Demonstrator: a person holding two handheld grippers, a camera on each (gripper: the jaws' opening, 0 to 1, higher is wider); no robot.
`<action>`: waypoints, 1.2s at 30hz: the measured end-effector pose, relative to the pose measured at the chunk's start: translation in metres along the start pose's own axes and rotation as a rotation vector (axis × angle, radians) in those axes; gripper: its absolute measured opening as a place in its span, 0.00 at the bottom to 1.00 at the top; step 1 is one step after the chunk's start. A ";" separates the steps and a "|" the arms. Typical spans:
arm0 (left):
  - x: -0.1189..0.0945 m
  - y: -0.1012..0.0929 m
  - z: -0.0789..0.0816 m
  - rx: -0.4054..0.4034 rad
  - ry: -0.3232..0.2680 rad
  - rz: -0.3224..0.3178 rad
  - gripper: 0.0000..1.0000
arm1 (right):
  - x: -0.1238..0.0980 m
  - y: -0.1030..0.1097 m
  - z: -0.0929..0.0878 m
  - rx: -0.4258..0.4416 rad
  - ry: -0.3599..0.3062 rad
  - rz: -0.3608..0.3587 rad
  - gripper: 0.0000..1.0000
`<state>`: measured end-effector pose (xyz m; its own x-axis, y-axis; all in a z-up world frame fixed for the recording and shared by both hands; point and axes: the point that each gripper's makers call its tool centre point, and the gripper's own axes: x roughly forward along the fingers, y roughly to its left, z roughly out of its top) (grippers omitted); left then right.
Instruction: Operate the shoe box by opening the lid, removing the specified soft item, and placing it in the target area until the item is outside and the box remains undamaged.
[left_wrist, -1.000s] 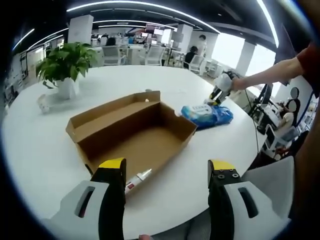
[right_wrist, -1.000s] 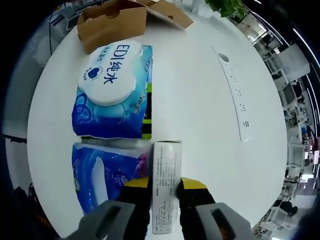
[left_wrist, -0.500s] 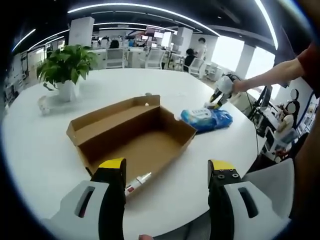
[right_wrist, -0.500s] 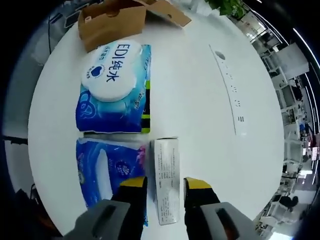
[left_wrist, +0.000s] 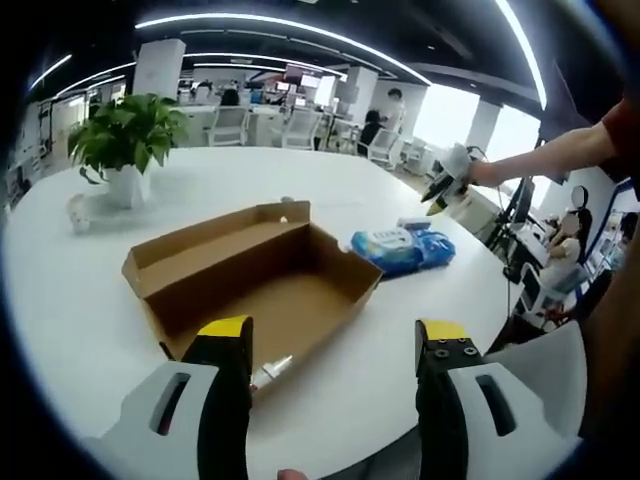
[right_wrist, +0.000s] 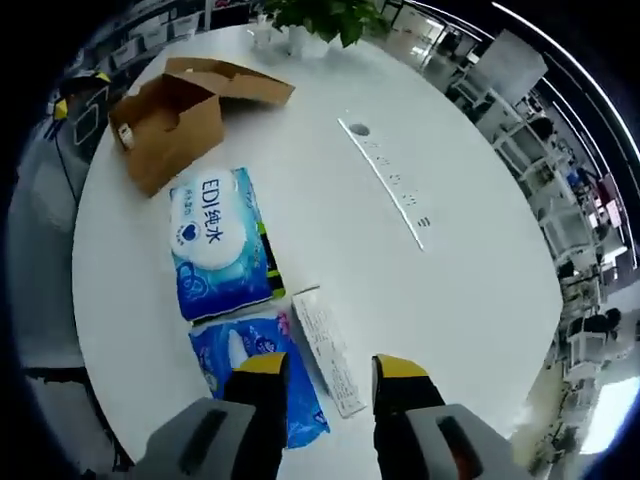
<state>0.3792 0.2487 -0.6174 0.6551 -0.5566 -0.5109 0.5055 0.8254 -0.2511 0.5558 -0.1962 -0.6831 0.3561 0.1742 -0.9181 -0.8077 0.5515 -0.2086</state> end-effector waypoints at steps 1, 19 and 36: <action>-0.001 0.000 0.002 0.000 -0.008 -0.003 0.65 | -0.003 0.001 0.002 0.021 -0.011 -0.007 0.30; -0.022 0.007 -0.001 -0.005 -0.059 -0.024 0.65 | -0.019 0.075 0.043 0.288 -0.188 0.056 0.36; -0.047 0.029 -0.008 -0.026 -0.093 -0.006 0.65 | -0.017 0.161 0.098 0.275 -0.299 0.143 0.38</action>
<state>0.3583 0.2995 -0.6073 0.7021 -0.5668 -0.4309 0.4958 0.8236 -0.2755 0.4658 -0.0305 -0.6683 0.4028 0.4707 -0.7850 -0.7180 0.6944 0.0480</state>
